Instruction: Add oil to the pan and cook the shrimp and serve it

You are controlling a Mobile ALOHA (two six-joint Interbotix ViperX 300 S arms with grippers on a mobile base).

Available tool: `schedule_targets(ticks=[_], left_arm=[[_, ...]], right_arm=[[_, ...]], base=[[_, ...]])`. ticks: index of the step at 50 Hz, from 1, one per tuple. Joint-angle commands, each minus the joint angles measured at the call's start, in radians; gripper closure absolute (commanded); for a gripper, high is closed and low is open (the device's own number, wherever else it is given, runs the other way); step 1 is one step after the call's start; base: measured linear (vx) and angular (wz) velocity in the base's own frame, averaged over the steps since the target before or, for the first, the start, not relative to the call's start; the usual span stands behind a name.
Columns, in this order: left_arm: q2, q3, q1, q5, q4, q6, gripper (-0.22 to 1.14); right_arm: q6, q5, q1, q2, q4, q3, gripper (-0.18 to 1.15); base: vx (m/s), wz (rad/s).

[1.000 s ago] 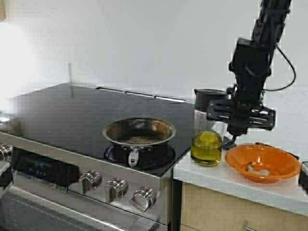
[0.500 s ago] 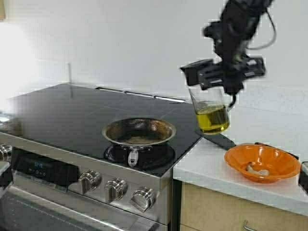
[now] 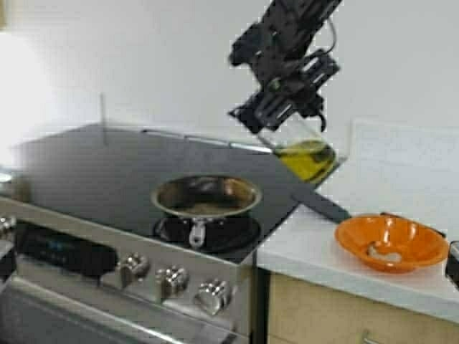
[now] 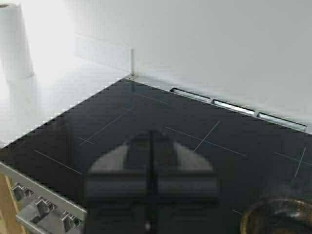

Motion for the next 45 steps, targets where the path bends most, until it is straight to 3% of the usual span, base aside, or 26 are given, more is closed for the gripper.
schedule_targets(ticks=[1,45], left_arm=[[0.006,-0.012,0.000,-0.005,-0.002,0.002,0.89],[0.006,-0.009,0.000,-0.003,-0.002,-0.012,0.89]], right_arm=[[-0.028,-0.025,0.018,0.015,-0.006,-0.083,0.89],[-0.370,-0.097,0.051,0.195,-0.037,-0.281,0.89]], base=[[0.00,0.00],[0.00,0.00]])
